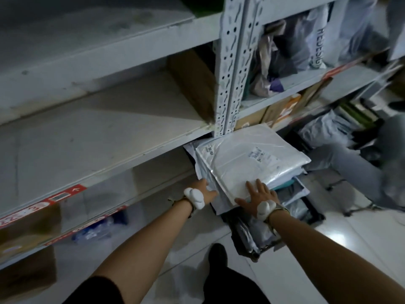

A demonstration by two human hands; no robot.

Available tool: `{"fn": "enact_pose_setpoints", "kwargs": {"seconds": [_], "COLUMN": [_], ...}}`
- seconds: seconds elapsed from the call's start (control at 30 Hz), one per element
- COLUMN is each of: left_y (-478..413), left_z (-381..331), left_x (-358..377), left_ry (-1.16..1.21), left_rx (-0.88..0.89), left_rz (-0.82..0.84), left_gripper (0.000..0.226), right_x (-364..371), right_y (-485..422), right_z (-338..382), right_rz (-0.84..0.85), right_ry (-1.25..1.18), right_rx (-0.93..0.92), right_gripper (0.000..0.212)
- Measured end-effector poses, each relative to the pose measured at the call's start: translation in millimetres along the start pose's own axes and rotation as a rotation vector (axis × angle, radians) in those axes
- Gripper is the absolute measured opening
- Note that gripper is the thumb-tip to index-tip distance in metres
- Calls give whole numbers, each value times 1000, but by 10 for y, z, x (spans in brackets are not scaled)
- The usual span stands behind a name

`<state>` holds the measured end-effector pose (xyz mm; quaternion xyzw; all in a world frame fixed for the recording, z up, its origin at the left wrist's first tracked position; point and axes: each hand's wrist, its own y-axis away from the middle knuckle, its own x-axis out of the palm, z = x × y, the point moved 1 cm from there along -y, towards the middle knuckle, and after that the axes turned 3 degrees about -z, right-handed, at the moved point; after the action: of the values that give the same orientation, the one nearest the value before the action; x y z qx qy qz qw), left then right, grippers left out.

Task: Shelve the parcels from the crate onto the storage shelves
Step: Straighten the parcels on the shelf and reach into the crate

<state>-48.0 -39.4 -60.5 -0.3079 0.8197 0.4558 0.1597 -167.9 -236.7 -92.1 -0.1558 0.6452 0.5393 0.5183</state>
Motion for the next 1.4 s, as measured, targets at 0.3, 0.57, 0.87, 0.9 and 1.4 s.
{"fn": "enact_pose_setpoints", "kwargs": {"seconds": [0.3, 0.57, 0.87, 0.9, 1.4], "left_y": [-432, -498, -118, -47, 1554], "left_z": [-203, -298, -425, -421, 1009], "left_x": [568, 638, 458, 427, 85], "left_ry": [240, 385, 441, 438, 256], "left_rx": [-332, -299, -62, -35, 92], "left_rz": [114, 9, -89, -86, 57], "left_gripper": [54, 26, 25, 23, 28], "right_x": [217, 67, -207, -202, -57], "right_y": [-161, -306, -395, -432, 491], "right_z": [-158, -191, -542, -529, 592], "right_rz": [3, -367, -292, -260, -305], "right_ry": [-99, -900, -1404, -1510, -1438], "right_rx": [-58, 379, 756, 763, 183], "right_gripper": [69, 58, 92, 96, 46]}}
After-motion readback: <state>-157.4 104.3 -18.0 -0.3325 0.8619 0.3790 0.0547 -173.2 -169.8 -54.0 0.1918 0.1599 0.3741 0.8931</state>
